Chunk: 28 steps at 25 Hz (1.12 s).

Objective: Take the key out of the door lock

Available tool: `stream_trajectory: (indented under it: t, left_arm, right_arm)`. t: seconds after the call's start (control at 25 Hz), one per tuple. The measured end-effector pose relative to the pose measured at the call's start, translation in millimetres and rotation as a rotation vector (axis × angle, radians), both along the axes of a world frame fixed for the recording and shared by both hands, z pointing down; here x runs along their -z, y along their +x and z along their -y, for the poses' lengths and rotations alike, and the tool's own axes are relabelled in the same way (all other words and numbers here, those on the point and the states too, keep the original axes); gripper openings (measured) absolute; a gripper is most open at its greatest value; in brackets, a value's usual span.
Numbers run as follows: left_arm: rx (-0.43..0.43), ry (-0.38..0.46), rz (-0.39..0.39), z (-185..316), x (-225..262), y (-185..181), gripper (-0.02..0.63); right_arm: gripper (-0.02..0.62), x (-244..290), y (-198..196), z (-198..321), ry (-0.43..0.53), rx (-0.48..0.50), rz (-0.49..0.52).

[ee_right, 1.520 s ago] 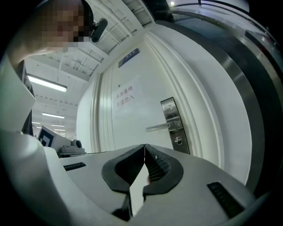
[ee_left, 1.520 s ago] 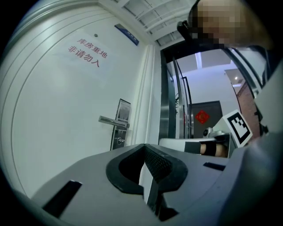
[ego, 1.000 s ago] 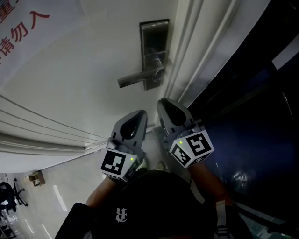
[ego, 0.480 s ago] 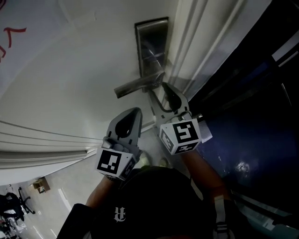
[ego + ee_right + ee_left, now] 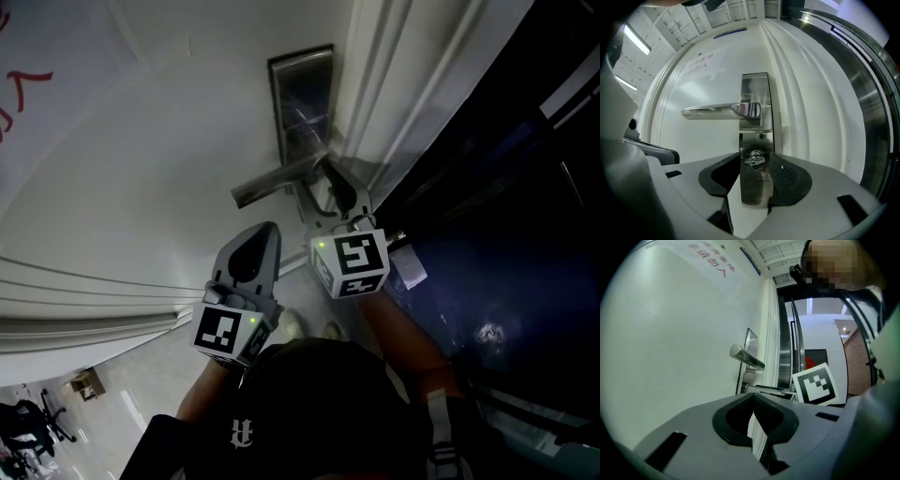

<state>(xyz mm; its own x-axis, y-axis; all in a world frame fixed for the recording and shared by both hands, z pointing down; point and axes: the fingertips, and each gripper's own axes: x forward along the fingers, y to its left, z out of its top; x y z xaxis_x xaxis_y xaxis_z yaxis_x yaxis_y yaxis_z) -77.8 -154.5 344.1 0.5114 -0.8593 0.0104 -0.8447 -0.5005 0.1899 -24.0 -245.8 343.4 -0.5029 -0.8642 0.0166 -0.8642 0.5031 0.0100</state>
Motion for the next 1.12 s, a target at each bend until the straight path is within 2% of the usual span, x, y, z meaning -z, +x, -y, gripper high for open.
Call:
stream_trajectory:
  t: [0.32, 0.36, 0.48, 0.84, 1.12]
  left_arm:
    - [0.01, -0.002, -0.005, 0, -1, -7, 0.006]
    - [0.012, -0.002, -0.006, -1, -1, -7, 0.006]
    - [0.016, -0.001, -0.006, -1, 0, -9, 0.006]
    - [0.013, 0.001, -0.008, -3, 1, -5, 0.006]
    - [0.007, 0.002, -0.009, -5, 1, 1, 0.006]
  right_arm:
    - [0.172, -1, -3, 7, -0.002, -0.039, -0.018]
    - [0.15, -2, -2, 8, -0.004, -0.048, -0.018]
    - [0.141, -2, 0, 10, -0.008, -0.062, -0.011]
    - [0.137, -2, 3, 5, -0.031, -0.072, 0.045]
    - [0.137, -2, 7, -2, -0.036, -0.066, 0.041]
